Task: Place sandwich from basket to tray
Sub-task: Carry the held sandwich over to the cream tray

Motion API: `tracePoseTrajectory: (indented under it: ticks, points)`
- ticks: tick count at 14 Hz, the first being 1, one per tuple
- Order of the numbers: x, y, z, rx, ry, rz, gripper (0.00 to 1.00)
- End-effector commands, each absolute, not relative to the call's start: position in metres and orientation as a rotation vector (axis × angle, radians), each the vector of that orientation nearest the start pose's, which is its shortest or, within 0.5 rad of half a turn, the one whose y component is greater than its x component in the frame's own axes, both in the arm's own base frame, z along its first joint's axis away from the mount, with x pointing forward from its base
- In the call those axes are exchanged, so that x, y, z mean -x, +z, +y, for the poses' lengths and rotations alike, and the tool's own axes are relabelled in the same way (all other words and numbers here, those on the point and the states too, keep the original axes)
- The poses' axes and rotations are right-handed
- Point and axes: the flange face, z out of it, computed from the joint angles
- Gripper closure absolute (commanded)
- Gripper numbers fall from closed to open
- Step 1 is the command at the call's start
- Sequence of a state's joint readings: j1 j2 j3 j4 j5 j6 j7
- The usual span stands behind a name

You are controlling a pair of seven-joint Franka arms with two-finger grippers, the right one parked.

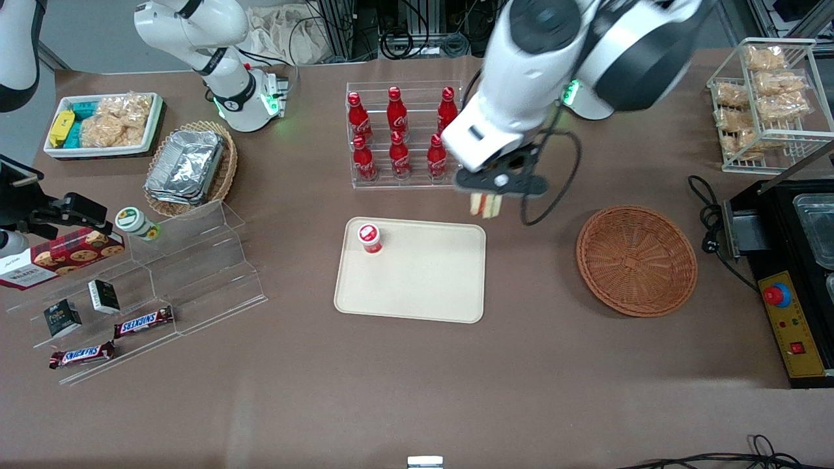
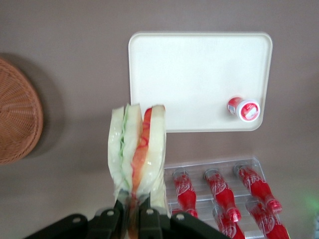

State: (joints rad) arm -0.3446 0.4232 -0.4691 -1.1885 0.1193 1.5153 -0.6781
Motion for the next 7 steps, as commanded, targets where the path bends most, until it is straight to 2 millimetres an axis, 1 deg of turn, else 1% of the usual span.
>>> tracePoseTrajectory:
  ticks: [1, 4, 7]
  points:
    - [-0.525, 0.507, -0.455, 3.121, 0.116, 0.116, 1.00]
    - [-0.547, 0.442, -0.469, 3.155, 0.156, 0.137, 1.00]
    - [-0.565, 0.373, -0.475, 3.172, 0.214, 0.131, 1.00]
